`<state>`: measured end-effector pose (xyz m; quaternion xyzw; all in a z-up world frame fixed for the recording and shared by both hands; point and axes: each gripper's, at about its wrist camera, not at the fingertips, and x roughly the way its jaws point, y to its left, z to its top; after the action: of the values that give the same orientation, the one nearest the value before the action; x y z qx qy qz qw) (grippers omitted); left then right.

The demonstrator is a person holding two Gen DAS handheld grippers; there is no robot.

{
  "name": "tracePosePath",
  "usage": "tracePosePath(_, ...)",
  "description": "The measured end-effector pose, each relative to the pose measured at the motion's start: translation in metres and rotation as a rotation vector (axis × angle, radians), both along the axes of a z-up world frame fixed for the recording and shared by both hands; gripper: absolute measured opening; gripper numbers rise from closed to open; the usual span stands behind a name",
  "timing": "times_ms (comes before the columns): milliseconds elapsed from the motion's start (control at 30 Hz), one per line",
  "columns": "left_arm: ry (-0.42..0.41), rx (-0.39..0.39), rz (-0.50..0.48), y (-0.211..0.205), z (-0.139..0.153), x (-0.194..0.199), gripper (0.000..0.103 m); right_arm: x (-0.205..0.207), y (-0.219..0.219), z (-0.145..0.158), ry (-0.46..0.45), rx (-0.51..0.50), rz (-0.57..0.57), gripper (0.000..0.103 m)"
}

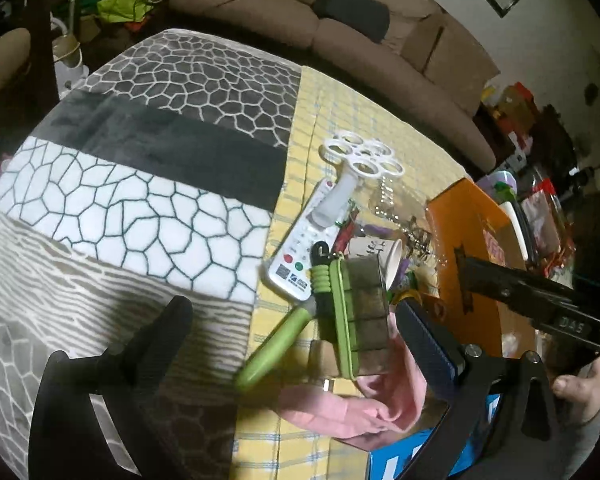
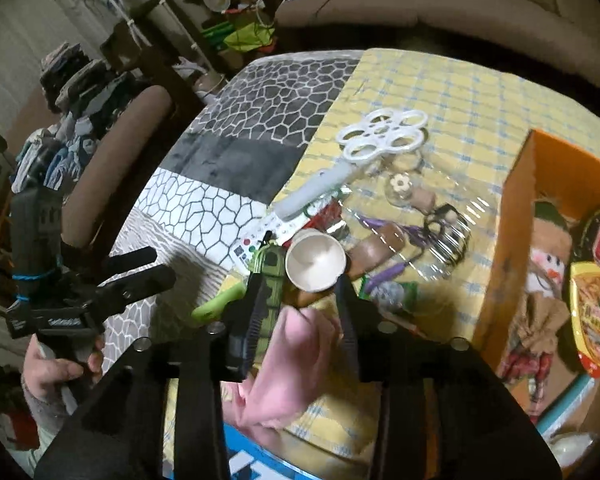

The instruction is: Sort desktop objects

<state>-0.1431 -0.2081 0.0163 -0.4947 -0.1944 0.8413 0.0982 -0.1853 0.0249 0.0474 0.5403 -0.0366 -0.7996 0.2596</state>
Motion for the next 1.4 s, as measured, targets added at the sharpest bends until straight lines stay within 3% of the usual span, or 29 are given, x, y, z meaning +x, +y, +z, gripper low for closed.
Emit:
tracePosePath(133, -0.006, -0.014, -0.021, 0.009, -0.001, -0.001, 0.103, -0.02, -0.008, -0.029, -0.098, -0.144, -0.064, 0.038)
tracePosePath(333, 0.004, -0.052, -0.075, 0.021, 0.003, 0.002, 0.103, -0.05, -0.007, -0.08, -0.232, -0.267, -0.21, 0.035)
tracePosePath(400, 0.019, -0.039, -0.111, 0.028, 0.007, 0.004, 0.103, -0.052, -0.005, -0.086, -0.247, -0.301, -0.222, 0.009)
tracePosePath(533, 0.059, 0.001, -0.225, 0.049, 0.019, 0.011, 0.103, -0.041, 0.003, -0.067, -0.18, -0.335, -0.203, 0.004)
tracePosePath(733, 0.088, 0.043, -0.351, 0.085, 0.033, 0.024, 0.103, 0.004, 0.047, 0.0, -0.084, -0.392, -0.158, 0.004)
tracePosePath(800, 0.095, -0.014, -0.406, 0.109, 0.035, 0.031, 0.099, 0.024, 0.073, 0.023, -0.053, -0.409, -0.166, 0.004)
tracePosePath(833, 0.097, -0.058, -0.434, 0.122, 0.034, 0.035, 0.088, 0.035, 0.088, 0.033, -0.038, -0.409, -0.176, 0.004)
tracePosePath(867, 0.093, -0.101, -0.471, 0.138, 0.032, 0.039, 0.069, 0.041, 0.102, 0.042, -0.028, -0.41, -0.182, 0.004)
tracePosePath(933, 0.085, -0.175, -0.536, 0.167, 0.025, 0.047, 0.058, 0.061, 0.132, 0.058, -0.002, -0.388, -0.204, 0.004)
tracePosePath(1000, 0.079, -0.221, -0.609, 0.192, 0.016, 0.053, 0.059, 0.081, 0.165, 0.071, 0.021, -0.345, -0.236, 0.004)
tracePosePath(1067, 0.094, -0.308, -0.703, 0.215, 0.004, 0.061, 0.074, 0.096, 0.193, 0.076, 0.022, -0.323, -0.266, 0.004)
tracePosePath(1100, 0.096, -0.344, -0.733, 0.221, -0.001, 0.062, 0.074, 0.103, 0.206, 0.078, 0.023, -0.313, -0.279, 0.004)
tracePosePath(1167, 0.073, -0.412, -0.772, 0.231, -0.012, 0.063, 0.074, 0.115, 0.232, 0.078, 0.031, -0.276, -0.306, 0.004)
tracePosePath(1300, 0.04, -0.458, -0.816, 0.239, -0.023, 0.057, 0.071, 0.12, 0.267, 0.062, 0.01, -0.266, -0.361, 0.004)
tracePosePath(1400, 0.015, -0.454, -0.838, 0.247, -0.028, 0.051, 0.058, 0.113, 0.28, 0.042, -0.017, -0.268, -0.378, 0.004)
